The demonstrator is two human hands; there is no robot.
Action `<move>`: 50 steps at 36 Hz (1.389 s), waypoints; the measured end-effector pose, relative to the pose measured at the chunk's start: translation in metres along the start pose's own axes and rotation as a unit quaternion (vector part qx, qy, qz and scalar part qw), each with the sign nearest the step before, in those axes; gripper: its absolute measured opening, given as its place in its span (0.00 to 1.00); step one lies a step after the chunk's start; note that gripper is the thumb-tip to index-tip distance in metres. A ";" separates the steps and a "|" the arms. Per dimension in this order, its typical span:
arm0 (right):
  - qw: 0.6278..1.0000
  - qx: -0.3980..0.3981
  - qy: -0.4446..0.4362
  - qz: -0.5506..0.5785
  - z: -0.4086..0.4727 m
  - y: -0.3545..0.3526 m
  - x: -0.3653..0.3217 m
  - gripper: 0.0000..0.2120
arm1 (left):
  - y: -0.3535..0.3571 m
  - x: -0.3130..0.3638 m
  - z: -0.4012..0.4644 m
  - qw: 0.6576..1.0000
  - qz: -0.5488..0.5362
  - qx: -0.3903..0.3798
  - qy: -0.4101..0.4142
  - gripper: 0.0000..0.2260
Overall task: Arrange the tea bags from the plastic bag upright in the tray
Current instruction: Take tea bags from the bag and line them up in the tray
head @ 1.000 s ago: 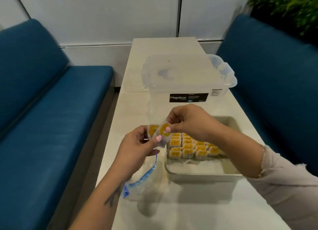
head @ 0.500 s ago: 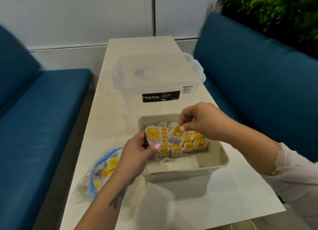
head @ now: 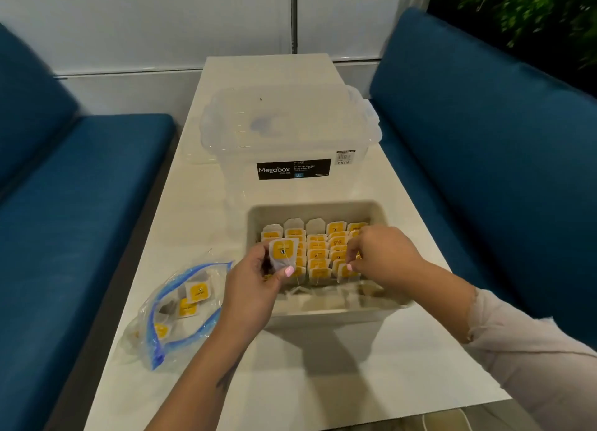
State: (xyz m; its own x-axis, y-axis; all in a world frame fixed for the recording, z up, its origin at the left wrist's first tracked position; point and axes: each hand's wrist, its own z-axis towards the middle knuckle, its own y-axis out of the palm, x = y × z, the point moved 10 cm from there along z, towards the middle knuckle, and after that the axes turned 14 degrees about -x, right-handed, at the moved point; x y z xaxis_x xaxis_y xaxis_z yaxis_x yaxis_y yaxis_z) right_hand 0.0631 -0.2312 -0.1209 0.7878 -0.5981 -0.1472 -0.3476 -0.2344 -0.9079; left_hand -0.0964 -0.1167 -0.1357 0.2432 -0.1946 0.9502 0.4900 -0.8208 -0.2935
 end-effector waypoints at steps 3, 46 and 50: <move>1.000 0.009 0.000 -0.012 0.003 0.005 -0.001 0.04 | 0.001 0.000 -0.001 1.000 0.003 0.001 -0.002 0.14; 0.999 0.029 -0.011 -0.028 0.007 0.012 0.002 0.14 | 0.009 0.007 0.004 0.999 0.026 -0.030 -0.022 0.17; 0.998 0.028 -0.027 -0.050 0.009 0.020 -0.006 0.10 | 0.011 0.006 0.003 0.999 0.020 -0.030 -0.026 0.18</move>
State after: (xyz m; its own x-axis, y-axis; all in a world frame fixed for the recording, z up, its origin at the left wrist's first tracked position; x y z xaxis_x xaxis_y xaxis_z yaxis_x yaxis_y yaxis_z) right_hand 0.0558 -0.2252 -0.1412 0.8441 -0.5310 -0.0742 -0.2374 -0.2461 -0.9397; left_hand -0.0870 -0.1247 -0.1339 0.3050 -0.2004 0.9310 0.4292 -0.8438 -0.3222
